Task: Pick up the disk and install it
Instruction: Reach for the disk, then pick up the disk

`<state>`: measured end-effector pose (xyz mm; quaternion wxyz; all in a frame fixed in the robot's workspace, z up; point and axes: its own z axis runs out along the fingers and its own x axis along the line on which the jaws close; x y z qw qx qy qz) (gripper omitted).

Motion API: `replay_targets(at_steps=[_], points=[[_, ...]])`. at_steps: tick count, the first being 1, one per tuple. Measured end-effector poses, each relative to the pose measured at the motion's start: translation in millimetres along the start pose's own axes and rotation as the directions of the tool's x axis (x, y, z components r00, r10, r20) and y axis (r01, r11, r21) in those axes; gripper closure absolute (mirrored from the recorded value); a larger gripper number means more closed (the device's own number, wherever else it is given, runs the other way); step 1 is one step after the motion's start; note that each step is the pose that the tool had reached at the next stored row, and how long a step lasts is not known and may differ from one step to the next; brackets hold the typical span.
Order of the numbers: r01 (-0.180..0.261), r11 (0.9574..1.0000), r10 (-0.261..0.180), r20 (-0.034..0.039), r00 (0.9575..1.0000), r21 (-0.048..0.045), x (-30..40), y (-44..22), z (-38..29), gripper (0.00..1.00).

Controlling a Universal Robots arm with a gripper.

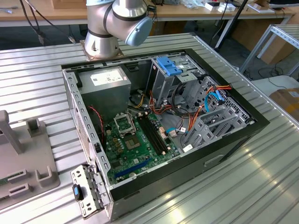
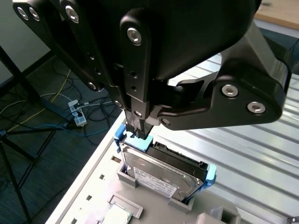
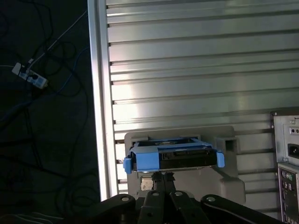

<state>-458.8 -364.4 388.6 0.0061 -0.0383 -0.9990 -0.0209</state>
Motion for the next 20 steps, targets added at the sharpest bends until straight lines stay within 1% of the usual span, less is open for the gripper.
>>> replay_targets(at_steps=[1, 2, 4, 6, 7, 20], points=[[0.000, 1.0000, 0.000, 0.0001, 1.0000, 0.0000, 4.3, -0.3, 1.1, 0.89], [0.000, 1.0000, 0.000, 0.0001, 1.0000, -0.0001, 6.8, -0.6, 2.1, 0.89], [0.000, 1.0000, 0.000, 0.0000, 1.0000, 0.0000, 6.9, -0.3, 2.5, 0.89], [0.000, 1.0000, 0.000, 0.0000, 1.0000, 0.0000, 7.3, 3.1, 3.9, 0.89], [0.000, 1.0000, 0.000, 0.0001, 1.0000, -0.0001, 7.3, 3.2, 4.3, 0.89], [0.000, 1.0000, 0.000, 0.0000, 1.0000, 0.0000, 7.1, 1.4, 4.3, 0.89]])
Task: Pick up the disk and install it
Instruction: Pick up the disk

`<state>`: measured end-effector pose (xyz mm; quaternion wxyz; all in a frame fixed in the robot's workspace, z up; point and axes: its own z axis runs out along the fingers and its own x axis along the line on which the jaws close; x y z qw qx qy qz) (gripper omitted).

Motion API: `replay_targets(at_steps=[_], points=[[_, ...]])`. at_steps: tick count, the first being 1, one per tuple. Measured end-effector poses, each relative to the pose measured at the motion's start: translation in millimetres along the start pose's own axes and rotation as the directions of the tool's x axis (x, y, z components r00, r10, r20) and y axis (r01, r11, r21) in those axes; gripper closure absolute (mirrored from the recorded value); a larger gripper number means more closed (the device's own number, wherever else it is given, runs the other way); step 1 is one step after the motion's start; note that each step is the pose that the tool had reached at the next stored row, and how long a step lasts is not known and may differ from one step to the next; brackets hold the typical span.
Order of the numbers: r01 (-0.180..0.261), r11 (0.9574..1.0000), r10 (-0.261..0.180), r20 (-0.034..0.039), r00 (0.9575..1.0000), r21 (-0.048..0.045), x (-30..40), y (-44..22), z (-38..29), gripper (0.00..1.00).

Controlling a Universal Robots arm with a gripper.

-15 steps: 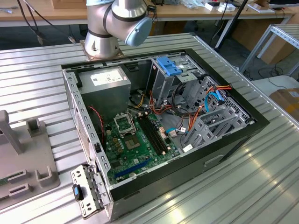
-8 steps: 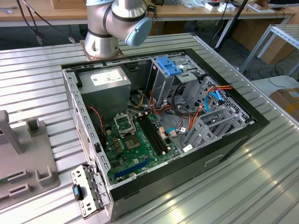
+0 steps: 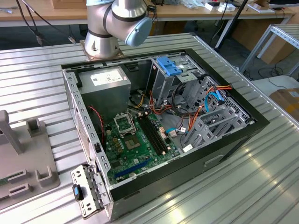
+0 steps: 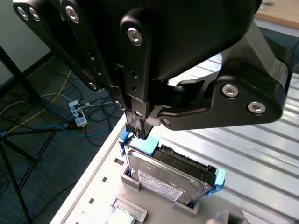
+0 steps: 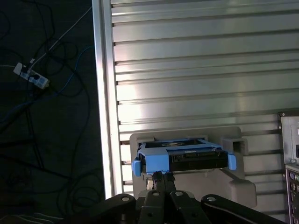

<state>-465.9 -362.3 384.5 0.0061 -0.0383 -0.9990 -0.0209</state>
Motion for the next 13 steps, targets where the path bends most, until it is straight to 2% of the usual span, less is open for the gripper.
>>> replay_targets(at_steps=[8, 12, 13], points=[[0.000, 1.0000, 0.000, 0.0000, 1.0000, 0.0000, 0.0, -0.2, 0.0, 0.89], [0.051, 0.9987, -0.051, -0.0022, 0.9987, 0.0007, 0.0, -0.2, 0.0, 0.89], [0.075, 0.9972, -0.075, -0.0031, 0.9972, 0.0009, 0.0, -0.2, 0.0, 0.89]])
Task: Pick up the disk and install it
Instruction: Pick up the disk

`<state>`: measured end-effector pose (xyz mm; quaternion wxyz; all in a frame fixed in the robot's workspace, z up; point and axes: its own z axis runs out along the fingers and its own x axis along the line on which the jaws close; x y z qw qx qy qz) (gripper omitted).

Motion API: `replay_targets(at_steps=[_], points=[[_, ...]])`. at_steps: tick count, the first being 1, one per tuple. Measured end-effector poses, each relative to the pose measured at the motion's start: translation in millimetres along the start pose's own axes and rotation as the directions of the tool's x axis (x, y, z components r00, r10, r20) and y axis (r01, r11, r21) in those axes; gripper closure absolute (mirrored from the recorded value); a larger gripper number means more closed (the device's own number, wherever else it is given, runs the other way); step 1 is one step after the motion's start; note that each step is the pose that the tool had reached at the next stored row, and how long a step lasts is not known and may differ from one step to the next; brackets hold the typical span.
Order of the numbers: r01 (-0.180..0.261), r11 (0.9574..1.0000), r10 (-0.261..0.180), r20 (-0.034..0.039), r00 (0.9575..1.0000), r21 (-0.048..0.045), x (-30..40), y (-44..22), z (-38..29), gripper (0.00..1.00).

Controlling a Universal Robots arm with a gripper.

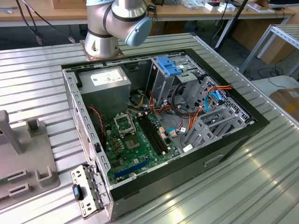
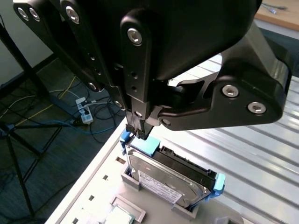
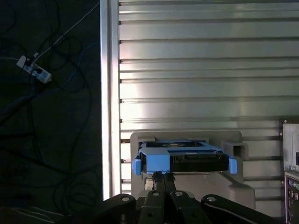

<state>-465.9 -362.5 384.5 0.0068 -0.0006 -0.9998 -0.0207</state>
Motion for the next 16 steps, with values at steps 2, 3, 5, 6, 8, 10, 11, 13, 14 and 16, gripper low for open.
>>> replay_targets(at_steps=[2, 3, 5, 6, 8, 10, 11, 13, 14, 16], points=[[0.026, 0.9997, -0.026, -0.0011, 0.9997, 0.0004, 0.0, 0.0, 0.0, 0.89], [0.065, 0.9979, -0.065, -0.0027, 0.9979, 0.0008, 0.0, 0.0, 0.1, 0.89], [0.085, 0.9964, -0.085, -0.0037, 0.9963, 0.0011, 0.0, 0.0, 0.0, 0.89], [0.085, 0.9963, -0.085, -0.0037, 0.9963, 0.0011, 0.0, 0.0, 0.0, 0.89], [0.085, 0.9963, -0.085, -0.0036, 0.9963, 0.0010, 0.0, 0.0, 0.1, 0.89], [0.085, 0.9963, -0.085, -0.0036, 0.9963, 0.0010, 0.0, 0.0, 0.1, 0.89], [0.087, 0.9962, -0.087, -0.0037, 0.9962, 0.0011, 0.0, 0.0, 0.1, 0.89], [0.107, 0.9943, -0.107, -0.0046, 0.9943, 0.0013, 0.0, 0.0, 0.1, 0.89], [0.117, 0.9931, -0.117, -0.0050, 0.9931, 0.0014, 0.0, 0.0, 0.1, 0.89], [0.160, 0.9871, -0.160, -0.0068, 0.9871, 0.0017, 0.0, 0.0, 0.1, 0.89]])
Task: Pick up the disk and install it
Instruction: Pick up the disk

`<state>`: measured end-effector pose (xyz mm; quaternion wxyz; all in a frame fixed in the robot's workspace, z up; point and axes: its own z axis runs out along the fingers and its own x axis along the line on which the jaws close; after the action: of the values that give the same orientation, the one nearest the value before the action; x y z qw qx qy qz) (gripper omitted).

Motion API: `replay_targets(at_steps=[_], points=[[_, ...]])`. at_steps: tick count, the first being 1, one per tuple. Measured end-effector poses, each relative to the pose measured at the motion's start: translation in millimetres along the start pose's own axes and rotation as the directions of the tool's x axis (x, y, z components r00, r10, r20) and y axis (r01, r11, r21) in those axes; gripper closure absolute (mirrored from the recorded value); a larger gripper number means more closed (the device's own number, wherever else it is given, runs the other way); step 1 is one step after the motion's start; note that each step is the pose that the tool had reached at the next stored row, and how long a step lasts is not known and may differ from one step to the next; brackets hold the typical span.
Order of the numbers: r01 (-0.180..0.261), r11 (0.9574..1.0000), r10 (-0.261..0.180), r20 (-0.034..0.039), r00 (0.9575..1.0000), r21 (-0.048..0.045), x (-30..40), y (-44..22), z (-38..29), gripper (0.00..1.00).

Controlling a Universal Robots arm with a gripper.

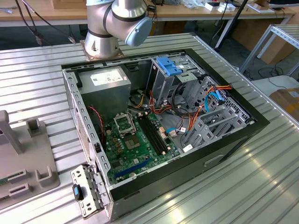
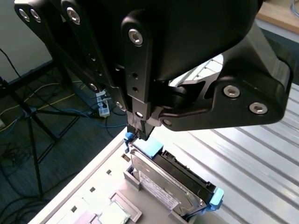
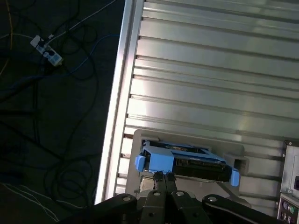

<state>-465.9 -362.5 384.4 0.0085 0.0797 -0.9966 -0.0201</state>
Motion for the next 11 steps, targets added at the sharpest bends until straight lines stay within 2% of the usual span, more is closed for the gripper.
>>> replay_targets(at_steps=[2, 3, 5, 6, 11], points=[[0.047, 0.9989, -0.047, -0.0020, 0.9989, 0.0007, 0.0, 0.0, 0.0, 0.89], [0.087, 0.9962, -0.087, -0.0037, 0.9962, 0.0011, 0.0, 0.0, 0.0, 0.89], [0.111, 0.9938, -0.111, -0.0048, 0.9938, 0.0013, 0.0, 0.0, 0.0, 0.89], [0.140, 0.9902, -0.140, -0.0059, 0.9902, 0.0015, 0.0, 0.0, 0.0, 0.89], [0.148, 0.9891, -0.148, -0.0063, 0.9890, 0.0016, 0.0, 0.0, 0.0, 0.89]])
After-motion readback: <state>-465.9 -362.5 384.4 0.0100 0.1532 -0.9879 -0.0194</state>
